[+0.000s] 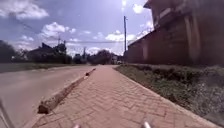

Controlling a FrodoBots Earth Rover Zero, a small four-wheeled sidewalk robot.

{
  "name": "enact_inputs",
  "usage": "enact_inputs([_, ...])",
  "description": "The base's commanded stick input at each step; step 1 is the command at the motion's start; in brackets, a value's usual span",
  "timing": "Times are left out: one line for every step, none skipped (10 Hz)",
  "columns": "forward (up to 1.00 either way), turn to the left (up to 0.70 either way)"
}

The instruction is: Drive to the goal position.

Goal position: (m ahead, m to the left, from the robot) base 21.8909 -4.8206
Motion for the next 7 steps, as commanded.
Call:
enact_inputs([0.5, 0.0])
enact_inputs([0.5, 0.0])
enact_inputs([0.5, 0.0])
enact_inputs([0.5, 0.0])
enact_inputs([0.5, 0.0])
enact_inputs([0.5, 0.0])
enact_inputs([0.5, 0.0])
